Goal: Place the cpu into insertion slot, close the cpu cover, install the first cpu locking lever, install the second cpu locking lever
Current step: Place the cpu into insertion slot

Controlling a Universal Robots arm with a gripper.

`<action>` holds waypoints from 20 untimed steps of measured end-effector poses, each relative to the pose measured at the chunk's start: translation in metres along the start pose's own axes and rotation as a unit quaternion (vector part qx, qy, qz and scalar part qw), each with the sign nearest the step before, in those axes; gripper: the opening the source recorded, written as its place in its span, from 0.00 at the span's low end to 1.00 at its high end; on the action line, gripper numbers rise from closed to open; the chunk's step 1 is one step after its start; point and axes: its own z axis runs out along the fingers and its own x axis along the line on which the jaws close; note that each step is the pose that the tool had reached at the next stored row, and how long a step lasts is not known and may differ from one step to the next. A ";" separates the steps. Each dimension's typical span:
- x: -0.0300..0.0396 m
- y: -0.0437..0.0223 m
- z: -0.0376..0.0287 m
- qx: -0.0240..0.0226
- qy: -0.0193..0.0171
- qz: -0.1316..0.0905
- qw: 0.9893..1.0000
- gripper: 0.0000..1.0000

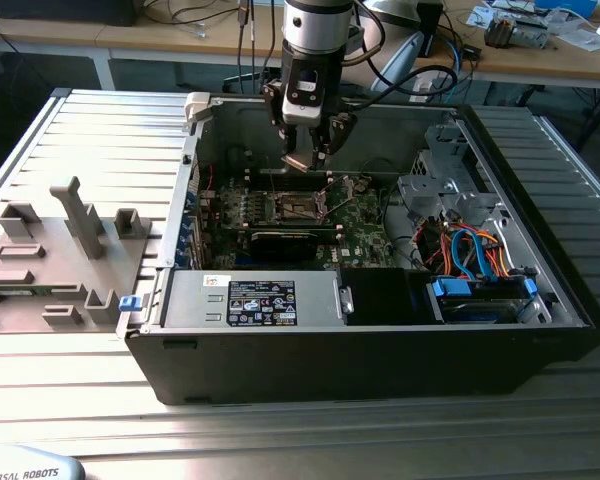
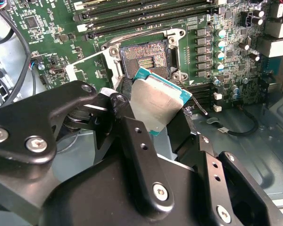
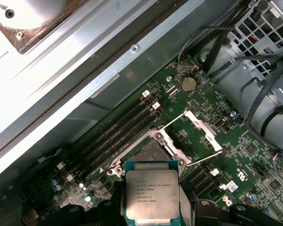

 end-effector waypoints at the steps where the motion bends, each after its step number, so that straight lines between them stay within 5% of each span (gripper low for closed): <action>1: 0.0000 0.0000 0.0000 0.000 0.000 0.000 1.000 0.54; 20: 0.0000 0.0000 0.0000 0.000 0.000 0.005 1.000 0.54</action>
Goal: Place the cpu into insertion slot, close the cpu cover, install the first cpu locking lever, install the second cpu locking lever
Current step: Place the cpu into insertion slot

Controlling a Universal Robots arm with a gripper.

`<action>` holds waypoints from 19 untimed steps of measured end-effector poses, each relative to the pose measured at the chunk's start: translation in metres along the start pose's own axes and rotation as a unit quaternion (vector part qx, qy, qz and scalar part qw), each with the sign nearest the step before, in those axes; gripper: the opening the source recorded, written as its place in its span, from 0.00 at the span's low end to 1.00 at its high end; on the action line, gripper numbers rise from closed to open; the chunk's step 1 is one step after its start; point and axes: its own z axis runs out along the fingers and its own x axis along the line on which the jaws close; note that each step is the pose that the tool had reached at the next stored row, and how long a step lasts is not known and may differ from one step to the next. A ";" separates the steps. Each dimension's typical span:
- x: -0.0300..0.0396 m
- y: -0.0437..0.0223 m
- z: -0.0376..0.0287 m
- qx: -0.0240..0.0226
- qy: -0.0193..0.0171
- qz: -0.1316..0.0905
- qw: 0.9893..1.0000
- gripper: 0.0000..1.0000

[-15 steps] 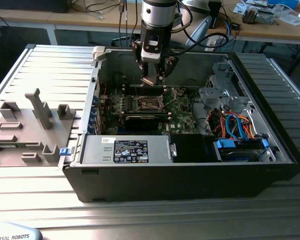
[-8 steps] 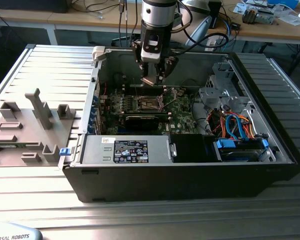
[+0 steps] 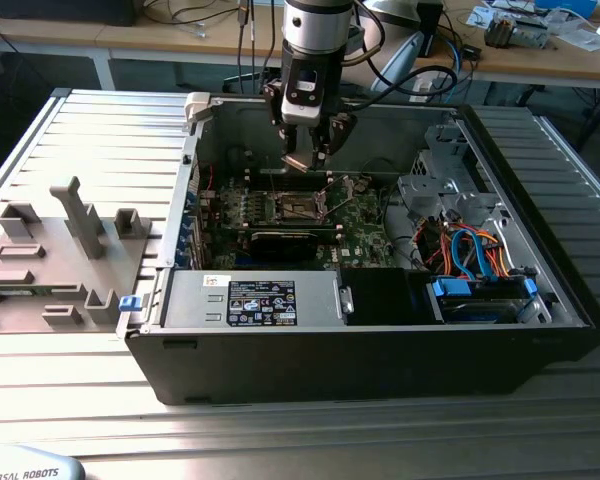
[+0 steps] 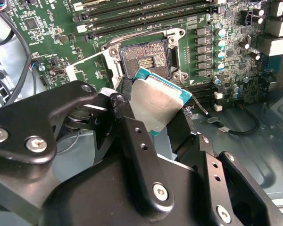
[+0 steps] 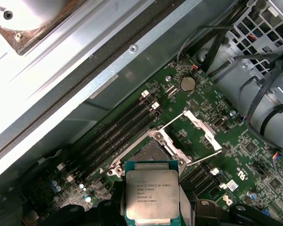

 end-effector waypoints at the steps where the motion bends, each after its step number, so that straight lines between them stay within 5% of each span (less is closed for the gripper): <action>1: 0.0000 0.0000 0.0000 0.000 0.000 0.000 1.000 0.54; 19: 0.0000 0.0000 0.0000 0.000 0.000 0.005 1.000 0.54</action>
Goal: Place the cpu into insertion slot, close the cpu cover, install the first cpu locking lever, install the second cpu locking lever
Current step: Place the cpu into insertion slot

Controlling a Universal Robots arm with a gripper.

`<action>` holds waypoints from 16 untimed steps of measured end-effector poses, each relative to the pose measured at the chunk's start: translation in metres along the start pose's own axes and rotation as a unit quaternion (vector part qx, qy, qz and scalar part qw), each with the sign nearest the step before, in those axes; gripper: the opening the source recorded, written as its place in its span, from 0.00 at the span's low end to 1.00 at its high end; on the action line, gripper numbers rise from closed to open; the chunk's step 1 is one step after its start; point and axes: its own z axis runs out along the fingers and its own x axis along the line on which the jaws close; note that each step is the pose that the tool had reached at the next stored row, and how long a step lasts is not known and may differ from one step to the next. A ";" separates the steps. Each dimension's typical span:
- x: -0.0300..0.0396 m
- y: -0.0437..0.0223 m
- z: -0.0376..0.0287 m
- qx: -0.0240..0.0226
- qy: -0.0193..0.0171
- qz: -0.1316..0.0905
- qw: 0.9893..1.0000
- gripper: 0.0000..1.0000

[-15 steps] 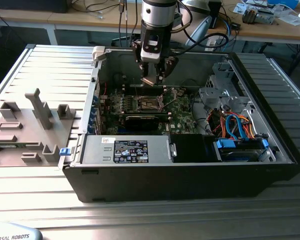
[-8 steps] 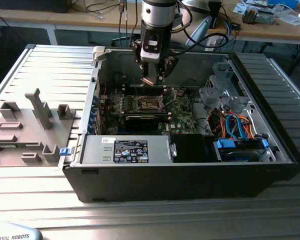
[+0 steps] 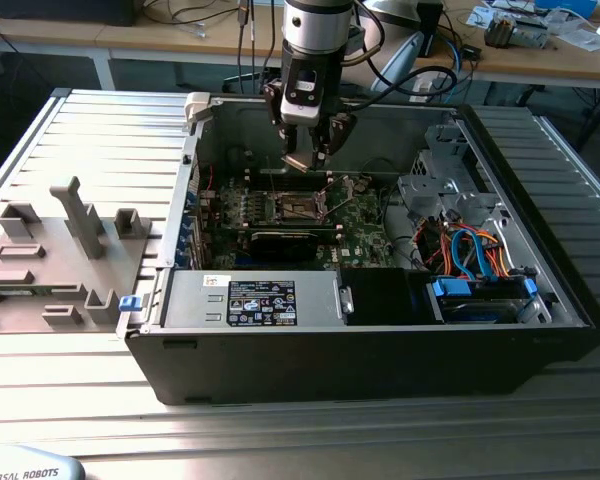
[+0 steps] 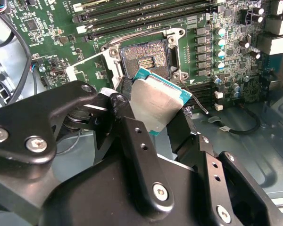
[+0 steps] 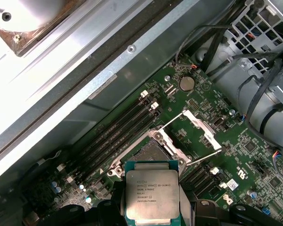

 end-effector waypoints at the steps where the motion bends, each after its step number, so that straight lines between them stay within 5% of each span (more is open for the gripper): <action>1: 0.0000 0.0000 0.0000 0.000 0.000 0.000 1.000 0.54; 16: 0.0000 0.0000 0.0000 0.000 0.000 0.006 1.000 0.54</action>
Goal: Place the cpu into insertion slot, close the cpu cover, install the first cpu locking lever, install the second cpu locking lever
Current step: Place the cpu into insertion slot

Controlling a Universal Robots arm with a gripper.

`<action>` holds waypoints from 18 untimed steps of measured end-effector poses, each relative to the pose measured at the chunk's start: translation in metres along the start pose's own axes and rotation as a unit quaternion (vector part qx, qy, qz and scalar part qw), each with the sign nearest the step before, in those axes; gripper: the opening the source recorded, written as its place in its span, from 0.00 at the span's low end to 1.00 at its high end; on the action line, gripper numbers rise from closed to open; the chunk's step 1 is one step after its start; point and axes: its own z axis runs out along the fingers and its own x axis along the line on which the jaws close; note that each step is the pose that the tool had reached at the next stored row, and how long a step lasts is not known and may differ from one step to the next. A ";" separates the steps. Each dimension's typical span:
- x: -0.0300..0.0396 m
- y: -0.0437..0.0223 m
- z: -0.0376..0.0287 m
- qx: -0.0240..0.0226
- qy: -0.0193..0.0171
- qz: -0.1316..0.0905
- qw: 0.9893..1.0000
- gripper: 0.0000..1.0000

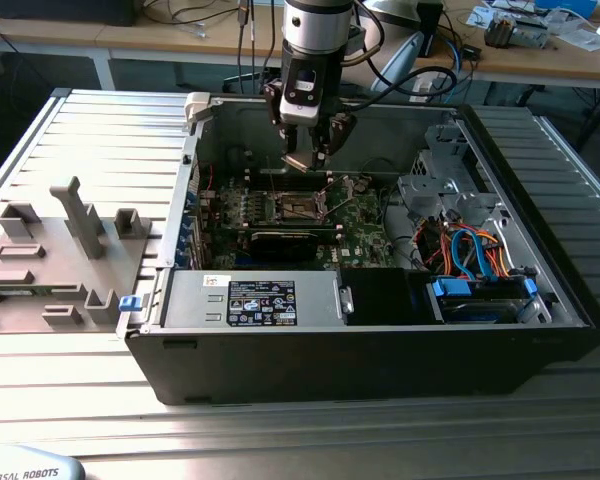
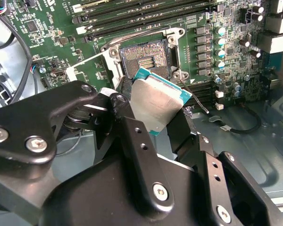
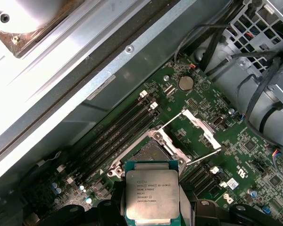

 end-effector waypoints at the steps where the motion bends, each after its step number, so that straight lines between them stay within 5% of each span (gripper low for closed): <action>1: 0.0000 0.0000 0.0000 0.000 0.000 0.000 1.000 0.54; 18: 0.0000 0.0000 0.0000 0.000 0.000 0.005 1.000 0.54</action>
